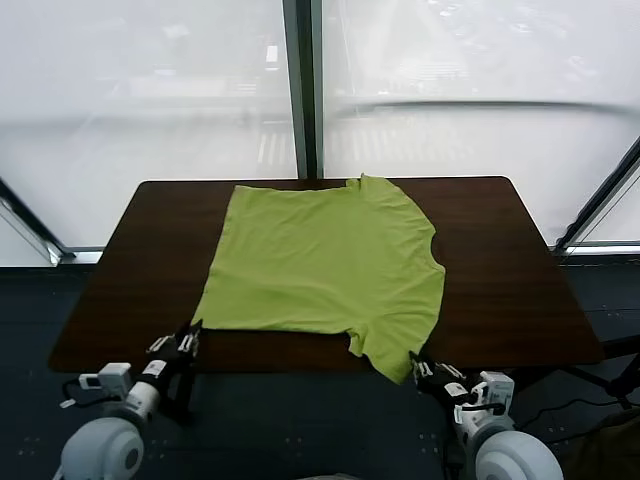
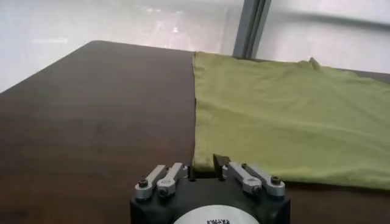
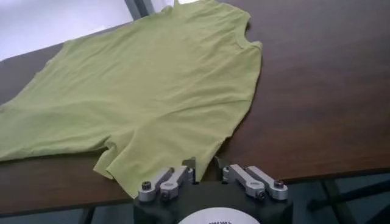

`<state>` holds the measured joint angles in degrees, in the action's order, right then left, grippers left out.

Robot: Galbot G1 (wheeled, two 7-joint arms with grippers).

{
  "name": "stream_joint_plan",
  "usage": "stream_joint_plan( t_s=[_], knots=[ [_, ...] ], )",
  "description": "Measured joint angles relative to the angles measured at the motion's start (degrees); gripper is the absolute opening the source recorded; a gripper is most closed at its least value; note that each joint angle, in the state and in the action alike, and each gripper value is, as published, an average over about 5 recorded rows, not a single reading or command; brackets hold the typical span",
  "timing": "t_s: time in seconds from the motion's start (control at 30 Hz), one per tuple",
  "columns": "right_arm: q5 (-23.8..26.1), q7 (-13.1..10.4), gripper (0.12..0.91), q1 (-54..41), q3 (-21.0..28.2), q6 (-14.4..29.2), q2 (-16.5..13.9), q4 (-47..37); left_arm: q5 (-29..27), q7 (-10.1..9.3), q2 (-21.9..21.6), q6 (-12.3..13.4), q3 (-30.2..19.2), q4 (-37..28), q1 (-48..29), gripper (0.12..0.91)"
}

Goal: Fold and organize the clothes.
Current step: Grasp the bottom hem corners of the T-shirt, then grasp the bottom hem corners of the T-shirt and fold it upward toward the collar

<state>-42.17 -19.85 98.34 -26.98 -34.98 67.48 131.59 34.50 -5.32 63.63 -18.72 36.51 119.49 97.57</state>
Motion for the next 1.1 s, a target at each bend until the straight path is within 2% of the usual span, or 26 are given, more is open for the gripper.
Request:
stream_joint_plan(
  t_s=[0.07,0.23,0.33,0.37,0.47,0.63,0.77,0.83,1.1],
  knots=[
    [0.0,0.0,0.522,0.0,0.0,0.0,0.0,-0.1,0.0,-0.02,0.0,0.0,0.0,-0.1,-0.1,0.907],
    [-0.2,0.3,0.238,-0.1,-0.2,0.1,0.0,-0.7,0.2,0.03,-0.1,0.1,-0.1,-0.5,-0.4,0.907],
    [-0.3,0.4,0.143,-0.3,-0.2,0.3,0.1,-1.0,0.2,0.11,-0.1,0.1,-0.1,-0.7,-0.5,0.890],
    [-0.4,0.4,0.141,-0.3,-0.2,0.3,0.1,-1.0,0.2,0.13,-0.1,0.2,-0.1,-0.7,-0.5,0.869],
    [-0.8,0.4,0.138,-0.1,-0.3,0.8,0.1,-0.8,0.2,0.14,-0.1,0.3,-0.1,-0.9,-0.6,0.739],
    [-2.4,0.4,0.138,1.0,-1.4,0.8,-0.6,0.8,0.2,0.16,-0.1,0.3,0.0,-1.1,-0.7,0.388],
    [-3.2,0.1,0.138,3.2,-3.1,0.6,-2.2,3.5,0.3,0.22,-0.1,0.5,0.0,-1.4,-0.7,0.183],
    [-3.2,0.1,0.138,4.6,-4.0,0.5,-2.9,4.8,0.3,0.25,-0.1,0.6,0.0,-1.4,-0.7,0.148],
    [-3.2,-0.6,0.138,8.9,-5.5,0.7,-3.9,8.3,-0.4,0.25,0.3,0.8,0.4,0.1,0.8,0.148]
  ],
)
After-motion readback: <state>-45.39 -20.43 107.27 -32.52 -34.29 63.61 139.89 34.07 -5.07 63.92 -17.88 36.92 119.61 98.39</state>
